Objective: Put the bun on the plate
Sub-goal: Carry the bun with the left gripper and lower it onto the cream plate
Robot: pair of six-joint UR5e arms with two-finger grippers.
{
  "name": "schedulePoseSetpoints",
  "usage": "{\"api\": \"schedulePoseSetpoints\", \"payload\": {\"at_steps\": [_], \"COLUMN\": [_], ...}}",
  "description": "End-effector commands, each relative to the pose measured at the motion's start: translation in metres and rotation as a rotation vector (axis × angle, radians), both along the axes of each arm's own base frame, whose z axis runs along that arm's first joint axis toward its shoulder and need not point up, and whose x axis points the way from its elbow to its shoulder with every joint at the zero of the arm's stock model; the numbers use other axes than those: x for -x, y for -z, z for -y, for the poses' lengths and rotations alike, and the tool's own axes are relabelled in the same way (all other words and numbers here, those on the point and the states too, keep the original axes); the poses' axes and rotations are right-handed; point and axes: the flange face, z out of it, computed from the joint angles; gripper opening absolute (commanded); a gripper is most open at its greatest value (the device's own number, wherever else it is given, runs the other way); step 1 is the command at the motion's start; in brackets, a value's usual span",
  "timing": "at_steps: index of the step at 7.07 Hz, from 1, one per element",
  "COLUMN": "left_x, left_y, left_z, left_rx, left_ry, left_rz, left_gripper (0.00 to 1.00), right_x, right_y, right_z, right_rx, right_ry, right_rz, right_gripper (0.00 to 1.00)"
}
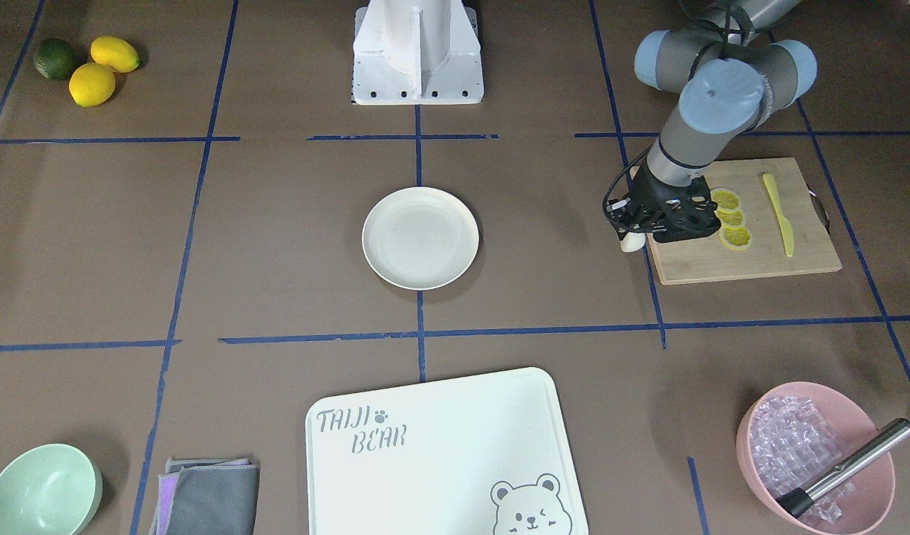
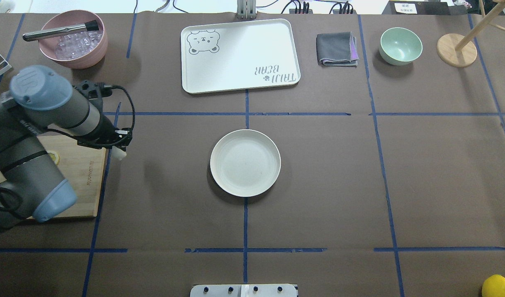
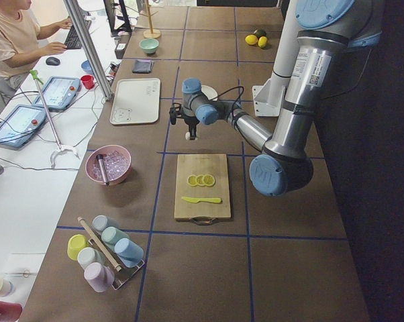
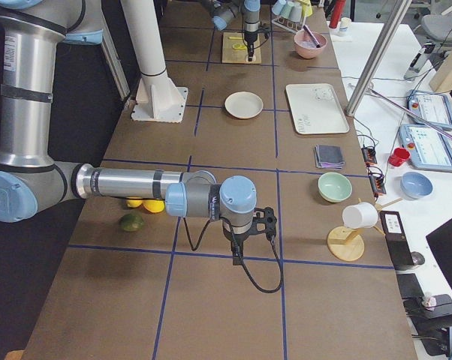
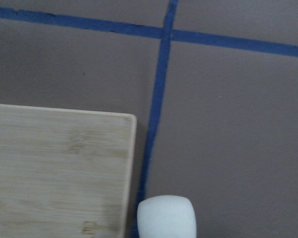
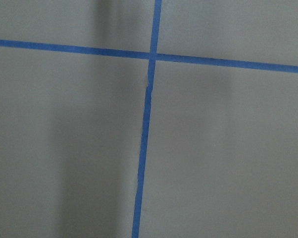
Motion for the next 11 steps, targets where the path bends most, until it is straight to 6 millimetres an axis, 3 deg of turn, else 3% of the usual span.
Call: {"api": "schedulePoseSetpoints", "payload": {"at_steps": [1,3,4,6,7,9,10,11], "left_x": [-0.076,-0.183,-0.215,-0.243,-0.246,-0.243,-0.234,-0.213], "left_y": [0.088,0.173,0.188,0.176,0.172,0.176,0.185,0.188], "left_z": [-0.012,-0.027,-0.031,-0.041,-0.041,-0.041,-0.039,-0.031], "left_rx": [0.042,0.063,0.063,0.057,0.054,0.044,0.032,-0.013], "left_ry": [0.020,0.069,0.071,0.048,0.044,0.038,0.036,0.012], "left_rz": [-0.022,-0.043,-0.024,-0.044,-0.043,-0.048,-0.064,-0.063], "left_gripper": [0.26,0.26,0.26,0.31,0.61,1.00,1.00,1.00], "right_x": [0.000,0.000,0.000,0.000,0.000,0.000,0.000,0.000], "right_y": [-0.002,0.000,0.000,-0.001,-0.002,-0.001,0.000,0.000], "right_z": [0.000,0.000,0.000,0.000,-0.001,0.000,0.000,0.000], "right_rx": [0.004,0.003,0.003,0.005,0.006,0.005,0.003,0.003], "right_ry": [-0.001,-0.002,-0.002,-0.002,-0.002,-0.002,-0.002,-0.002], "right_rz": [0.000,0.000,0.000,0.000,0.000,0.002,0.005,0.005], "right_gripper": [0.99,0.99,0.99,0.99,0.99,0.99,0.99,0.99]}}
